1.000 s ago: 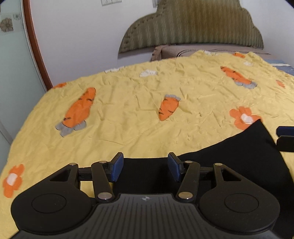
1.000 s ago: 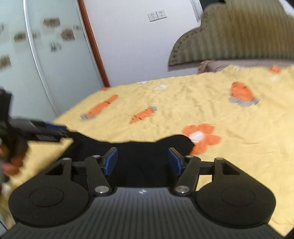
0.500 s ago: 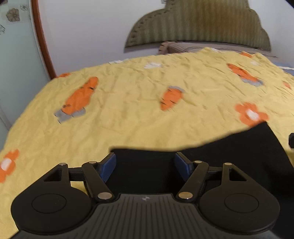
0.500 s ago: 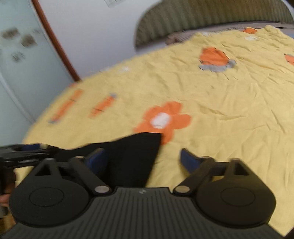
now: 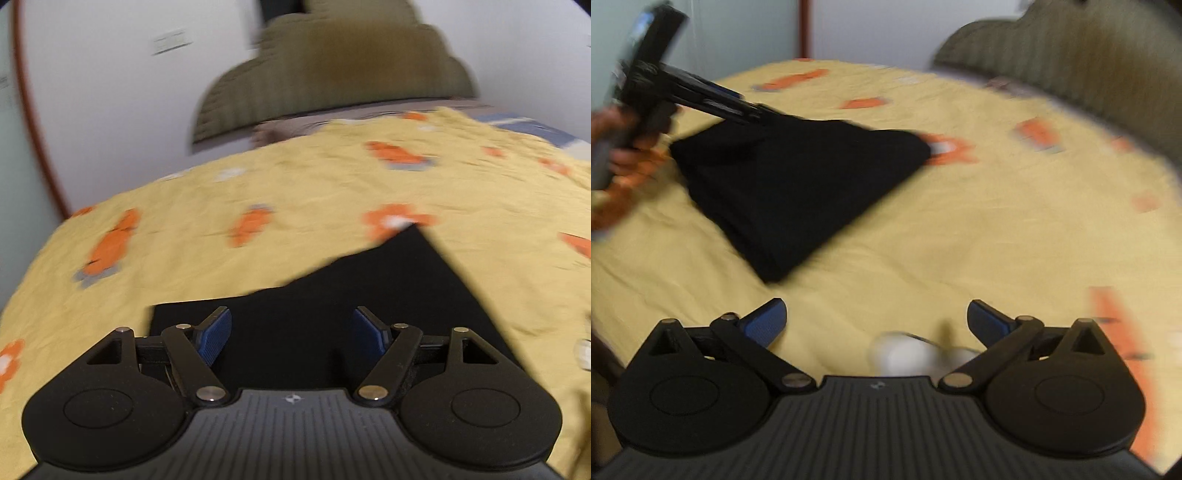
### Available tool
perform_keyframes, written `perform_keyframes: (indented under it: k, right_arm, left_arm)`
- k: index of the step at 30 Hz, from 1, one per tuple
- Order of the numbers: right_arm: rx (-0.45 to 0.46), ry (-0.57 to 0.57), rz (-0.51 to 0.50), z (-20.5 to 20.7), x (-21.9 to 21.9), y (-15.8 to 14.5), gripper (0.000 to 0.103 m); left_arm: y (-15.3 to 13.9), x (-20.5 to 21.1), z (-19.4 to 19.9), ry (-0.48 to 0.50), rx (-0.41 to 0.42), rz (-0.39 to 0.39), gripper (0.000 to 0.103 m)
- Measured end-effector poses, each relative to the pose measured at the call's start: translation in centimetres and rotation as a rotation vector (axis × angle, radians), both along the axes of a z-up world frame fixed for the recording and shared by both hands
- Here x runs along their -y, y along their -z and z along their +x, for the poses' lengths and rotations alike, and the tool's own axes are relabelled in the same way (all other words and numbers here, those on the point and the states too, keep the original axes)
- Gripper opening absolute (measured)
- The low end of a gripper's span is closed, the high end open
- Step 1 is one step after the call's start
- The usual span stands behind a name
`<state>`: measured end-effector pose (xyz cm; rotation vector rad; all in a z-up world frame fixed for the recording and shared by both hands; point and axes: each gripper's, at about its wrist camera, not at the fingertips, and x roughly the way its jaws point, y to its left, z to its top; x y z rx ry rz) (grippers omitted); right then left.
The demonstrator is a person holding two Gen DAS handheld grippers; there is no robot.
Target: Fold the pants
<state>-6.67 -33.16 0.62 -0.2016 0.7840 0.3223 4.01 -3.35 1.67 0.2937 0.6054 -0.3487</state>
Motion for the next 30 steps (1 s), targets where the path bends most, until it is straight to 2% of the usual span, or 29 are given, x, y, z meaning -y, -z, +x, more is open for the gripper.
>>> perform_keyframes:
  k: [2,4,5,6,8,11,16,18,20,25,30]
  right_arm:
    - [0.033,0.079,0.013,-0.4,1.7,-1.2,0.103]
    - [0.079,0.152,0.121,-0.4,3.0,-2.2,0.103]
    - [0.088,0.187,0.188,-0.1,3.3,-2.3,0.103]
    - [0.086,0.210,0.244,0.4,3.4,-2.2,0.103]
    - [0.088,0.219,0.337,1.4,2.9,-1.4,0.103]
    - [0.074,0.238,0.480,3.0,2.1,0.1,0.103]
    - [-0.077,0.241,0.871,6.2,3.5,3.8,0.103]
    - [-0.128,0.256,1.037,7.0,4.3,5.4,0.103]
    - [-0.165,0.280,1.103,7.8,4.8,6.4,0.103]
    - [-0.199,0.210,1.092,8.5,3.5,6.4,0.103]
    - [-0.254,0.195,1.076,9.0,2.2,6.7,0.101]
  left_arm:
    - [1.0,2.3,-1.2,0.078,-0.035,0.003,0.079]
    - [2.9,4.4,-2.2,0.131,-0.068,0.054,0.078]
    - [4.1,5.4,-2.6,0.137,-0.063,0.103,0.078]
    - [4.9,5.7,-3.1,0.132,-0.018,0.124,0.079]
    - [4.8,5.9,-3.8,0.139,0.034,0.147,0.079]
    - [3.3,4.6,-3.8,0.101,0.060,0.123,0.079]
    - [1.1,-0.1,-2.4,-0.094,0.148,0.086,0.079]
    - [0.6,-2.5,-1.3,-0.157,0.112,0.036,0.079]
    - [0.4,-4.9,-0.1,-0.188,0.045,-0.047,0.079]
    - [0.8,-11.0,2.3,-0.270,-0.111,-0.227,0.079]
    - [2.3,-17.9,4.5,-0.296,-0.347,-0.469,0.079]
